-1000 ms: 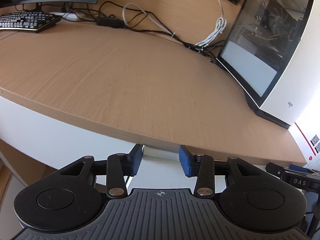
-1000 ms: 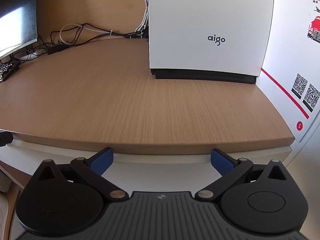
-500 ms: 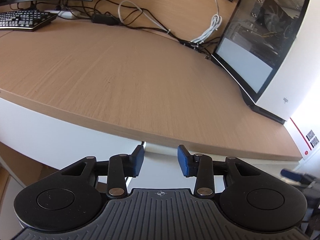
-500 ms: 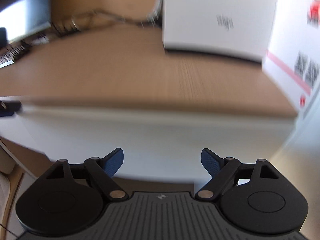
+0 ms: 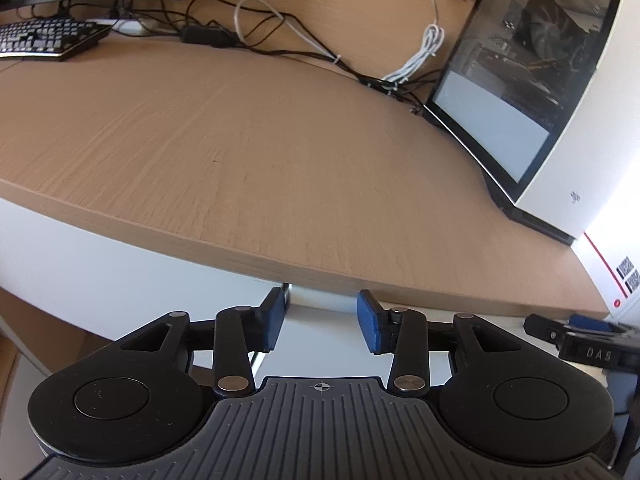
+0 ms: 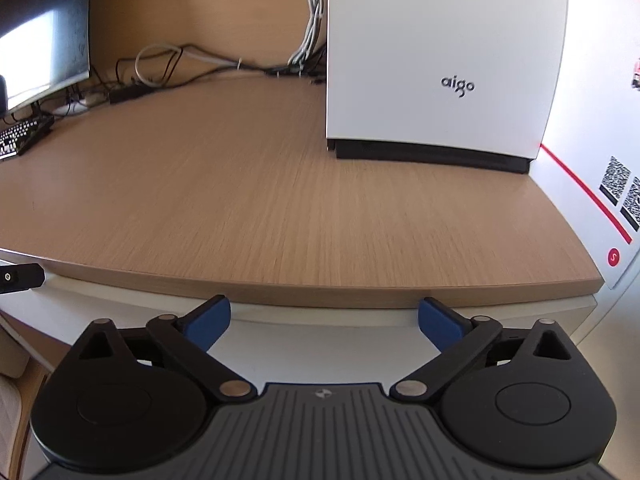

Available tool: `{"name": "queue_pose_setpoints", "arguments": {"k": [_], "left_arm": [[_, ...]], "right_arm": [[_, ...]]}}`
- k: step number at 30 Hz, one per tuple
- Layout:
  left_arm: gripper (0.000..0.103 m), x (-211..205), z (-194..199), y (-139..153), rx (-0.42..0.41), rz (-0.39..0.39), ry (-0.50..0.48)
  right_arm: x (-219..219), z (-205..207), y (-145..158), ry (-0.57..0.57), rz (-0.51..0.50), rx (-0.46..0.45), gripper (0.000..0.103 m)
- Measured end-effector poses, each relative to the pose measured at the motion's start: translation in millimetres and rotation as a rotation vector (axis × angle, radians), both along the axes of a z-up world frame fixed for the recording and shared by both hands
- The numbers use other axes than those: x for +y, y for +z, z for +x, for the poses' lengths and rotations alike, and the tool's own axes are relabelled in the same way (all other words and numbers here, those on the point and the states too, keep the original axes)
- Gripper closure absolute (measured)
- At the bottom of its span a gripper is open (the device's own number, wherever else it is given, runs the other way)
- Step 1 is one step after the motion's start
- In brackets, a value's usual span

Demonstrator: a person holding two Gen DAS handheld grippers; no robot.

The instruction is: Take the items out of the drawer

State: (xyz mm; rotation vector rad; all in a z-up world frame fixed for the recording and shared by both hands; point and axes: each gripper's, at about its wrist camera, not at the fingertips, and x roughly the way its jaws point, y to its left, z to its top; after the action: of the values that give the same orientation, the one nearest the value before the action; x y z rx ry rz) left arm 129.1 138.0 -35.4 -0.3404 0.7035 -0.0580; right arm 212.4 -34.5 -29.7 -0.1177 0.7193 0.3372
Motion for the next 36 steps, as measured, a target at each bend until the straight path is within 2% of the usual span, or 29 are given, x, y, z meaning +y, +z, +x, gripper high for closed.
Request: {"name": "queue_pose_setpoints", "arguments": {"k": [2,5,6,7,10,13,15,17,20,24,36], "left_arm": [[0.057,-1.3,0.4,0.3,0.002,-0.002,-0.001],[0.056,-2.4,0.3,0.4,0.000,0.007,-0.009],[0.057,-2.0,0.2,0.3,-0.001,0.005,-0.010],[0.057,-1.5,0.2,0.4,-0.001,0.002,-0.011],[0.057,-0.5,0.2,0.3,-0.004,0.001,-0.018],[0.057,1.0,-0.6,-0.5,-0.010,-0.006,-0.024],[0.057,1.6,-0.9,-0.8,-0.013,-0.005,-0.031],[0.057,2.6,-0.6,-0.7,-0.015,-0.004,-0.042],[0.057,3.6,0.2,-0.3,-0.013,-0.003,-0.057],[0.056,4.1,-0.1,-0.4,-0.015,0.002,-0.071],[0.056,2.9,-0.3,-0.1,-0.018,0.017,-0.097]], "right_arm": [[3.2,1.6,0.0,0.019,-0.033,0.019,0.000],[15.2,-9.0,-10.1,0.051,-0.162,0.000,0.001],[11.7,-9.5,-14.5,0.062,-0.118,0.052,0.018],[5.8,-9.4,-20.7,0.067,-0.042,0.126,0.020],[3.0,-24.1,-30.2,0.062,-0.031,0.124,0.020],[-3.0,-29.0,-29.4,0.080,0.036,0.123,0.019],[-5.6,-32.7,-20.8,0.108,0.064,0.042,0.016],[0.3,-37.4,-9.0,0.163,0.049,-0.056,0.016],[12.3,-34.0,0.7,0.244,0.033,-0.120,0.015],[17.1,-23.2,0.9,0.254,0.091,-0.051,0.009],[28.3,-18.9,1.3,0.281,0.060,0.006,0.006]]}}
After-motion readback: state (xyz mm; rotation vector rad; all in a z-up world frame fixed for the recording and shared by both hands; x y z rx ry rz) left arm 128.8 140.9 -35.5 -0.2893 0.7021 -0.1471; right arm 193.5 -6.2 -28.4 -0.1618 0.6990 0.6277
